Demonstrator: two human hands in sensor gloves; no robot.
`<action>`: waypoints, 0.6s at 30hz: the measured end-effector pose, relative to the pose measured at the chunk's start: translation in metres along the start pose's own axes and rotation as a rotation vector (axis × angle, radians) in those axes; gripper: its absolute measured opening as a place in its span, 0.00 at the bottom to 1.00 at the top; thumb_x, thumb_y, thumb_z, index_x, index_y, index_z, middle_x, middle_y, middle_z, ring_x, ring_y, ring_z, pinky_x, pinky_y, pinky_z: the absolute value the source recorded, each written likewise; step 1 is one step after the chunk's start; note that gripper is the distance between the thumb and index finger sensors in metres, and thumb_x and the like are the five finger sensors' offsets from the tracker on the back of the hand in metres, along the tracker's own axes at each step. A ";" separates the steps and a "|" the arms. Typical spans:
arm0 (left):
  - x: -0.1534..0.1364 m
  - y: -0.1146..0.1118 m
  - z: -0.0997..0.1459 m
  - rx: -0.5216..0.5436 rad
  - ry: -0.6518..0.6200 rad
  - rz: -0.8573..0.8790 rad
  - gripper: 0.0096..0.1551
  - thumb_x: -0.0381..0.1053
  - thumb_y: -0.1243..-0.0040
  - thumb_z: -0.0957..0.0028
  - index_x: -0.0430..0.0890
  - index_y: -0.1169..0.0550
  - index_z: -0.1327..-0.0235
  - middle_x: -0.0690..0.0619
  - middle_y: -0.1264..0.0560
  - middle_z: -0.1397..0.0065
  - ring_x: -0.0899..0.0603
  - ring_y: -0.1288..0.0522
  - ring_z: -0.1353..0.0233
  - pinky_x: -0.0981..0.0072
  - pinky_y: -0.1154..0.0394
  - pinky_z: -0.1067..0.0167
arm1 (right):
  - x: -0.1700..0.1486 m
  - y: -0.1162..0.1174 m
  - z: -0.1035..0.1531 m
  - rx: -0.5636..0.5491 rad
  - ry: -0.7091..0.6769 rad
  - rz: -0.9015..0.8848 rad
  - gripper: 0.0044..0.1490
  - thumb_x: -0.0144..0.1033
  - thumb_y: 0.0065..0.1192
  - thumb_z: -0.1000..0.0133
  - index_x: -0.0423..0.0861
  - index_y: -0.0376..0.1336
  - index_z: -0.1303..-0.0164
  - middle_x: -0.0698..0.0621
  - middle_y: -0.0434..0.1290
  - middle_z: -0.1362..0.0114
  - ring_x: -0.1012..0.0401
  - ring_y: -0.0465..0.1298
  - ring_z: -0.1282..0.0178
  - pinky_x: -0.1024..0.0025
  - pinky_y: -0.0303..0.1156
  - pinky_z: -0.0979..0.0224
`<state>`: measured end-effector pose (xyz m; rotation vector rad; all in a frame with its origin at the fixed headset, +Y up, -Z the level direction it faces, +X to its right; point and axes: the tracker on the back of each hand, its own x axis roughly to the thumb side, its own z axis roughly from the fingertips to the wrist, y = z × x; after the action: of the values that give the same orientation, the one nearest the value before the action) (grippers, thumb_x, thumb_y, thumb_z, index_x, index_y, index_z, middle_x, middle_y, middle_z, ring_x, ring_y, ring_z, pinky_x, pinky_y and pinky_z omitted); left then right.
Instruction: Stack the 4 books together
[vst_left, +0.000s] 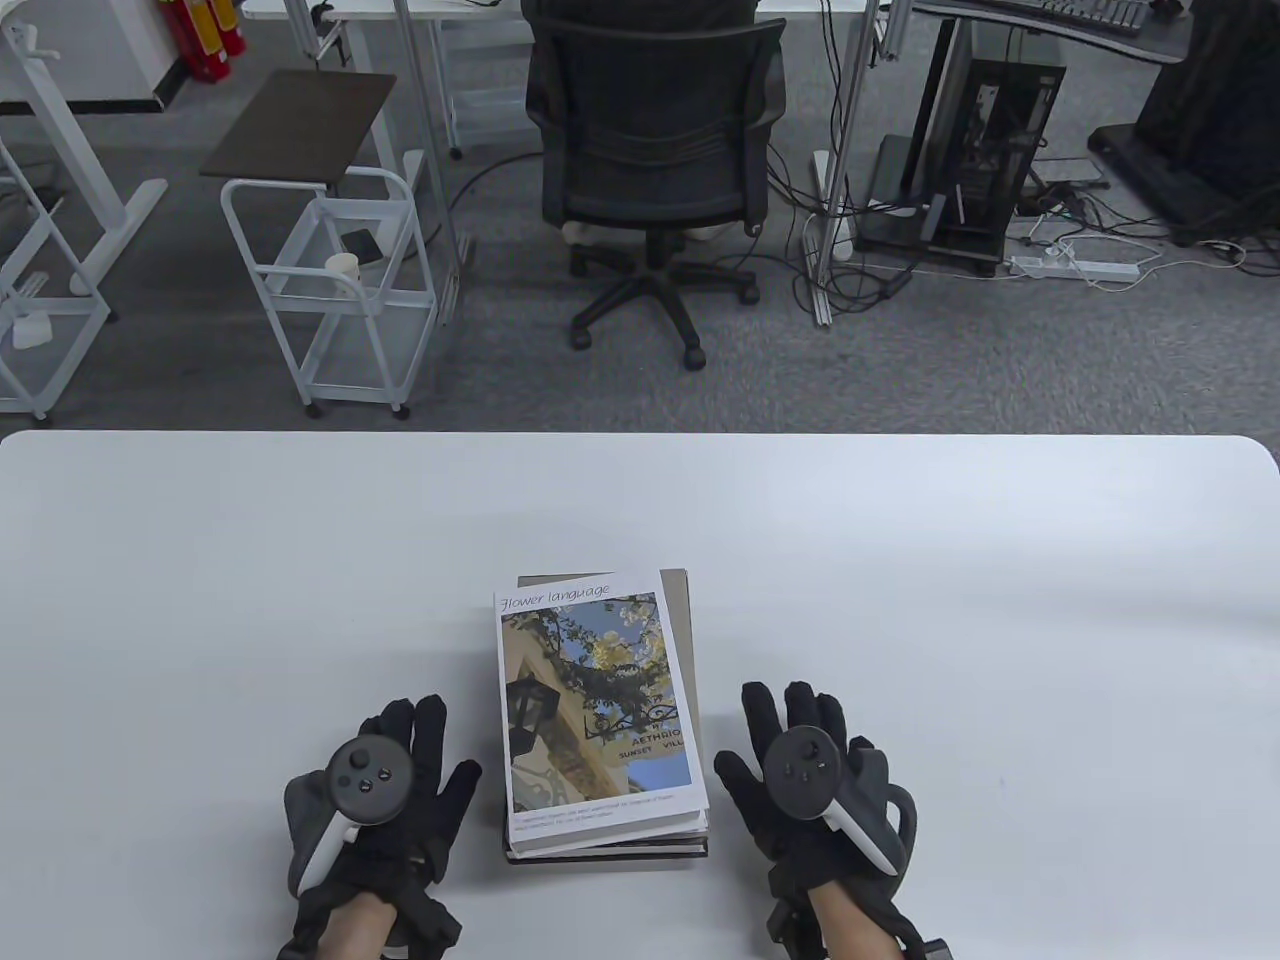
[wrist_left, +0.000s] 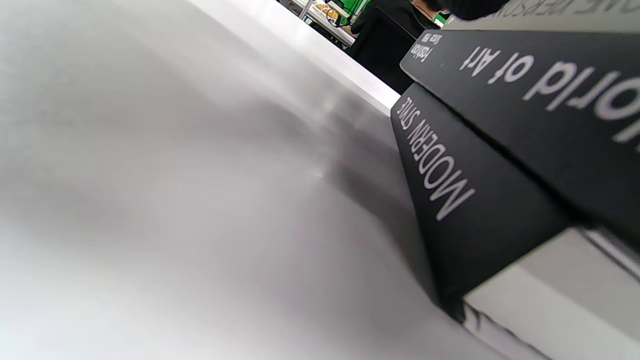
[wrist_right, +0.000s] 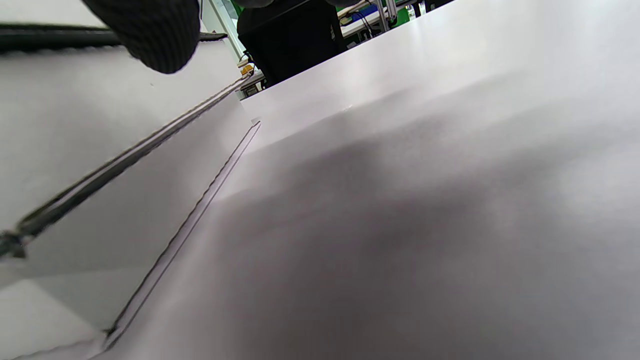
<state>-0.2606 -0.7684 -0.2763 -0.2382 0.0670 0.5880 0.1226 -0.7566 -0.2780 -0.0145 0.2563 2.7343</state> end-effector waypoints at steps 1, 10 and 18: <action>0.000 0.000 0.000 -0.002 0.002 0.009 0.44 0.65 0.55 0.46 0.62 0.60 0.24 0.54 0.68 0.19 0.39 0.69 0.19 0.35 0.66 0.26 | -0.001 0.000 0.000 0.000 0.003 -0.013 0.47 0.63 0.49 0.31 0.58 0.33 0.10 0.39 0.37 0.09 0.36 0.38 0.11 0.25 0.42 0.16; -0.001 -0.001 0.000 -0.013 -0.004 0.057 0.45 0.65 0.55 0.46 0.57 0.60 0.23 0.50 0.66 0.19 0.38 0.66 0.18 0.35 0.64 0.26 | -0.004 -0.001 -0.001 0.008 -0.007 -0.057 0.47 0.62 0.49 0.31 0.58 0.34 0.10 0.37 0.38 0.10 0.36 0.41 0.12 0.26 0.43 0.17; -0.001 -0.004 -0.001 -0.031 0.005 0.045 0.46 0.65 0.55 0.46 0.56 0.60 0.23 0.50 0.66 0.19 0.37 0.65 0.18 0.35 0.63 0.26 | -0.004 -0.001 -0.002 0.005 -0.016 -0.073 0.46 0.61 0.49 0.30 0.57 0.35 0.10 0.37 0.38 0.10 0.35 0.42 0.12 0.26 0.44 0.17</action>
<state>-0.2598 -0.7723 -0.2759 -0.2685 0.0687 0.6337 0.1264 -0.7571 -0.2799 -0.0010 0.2526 2.6602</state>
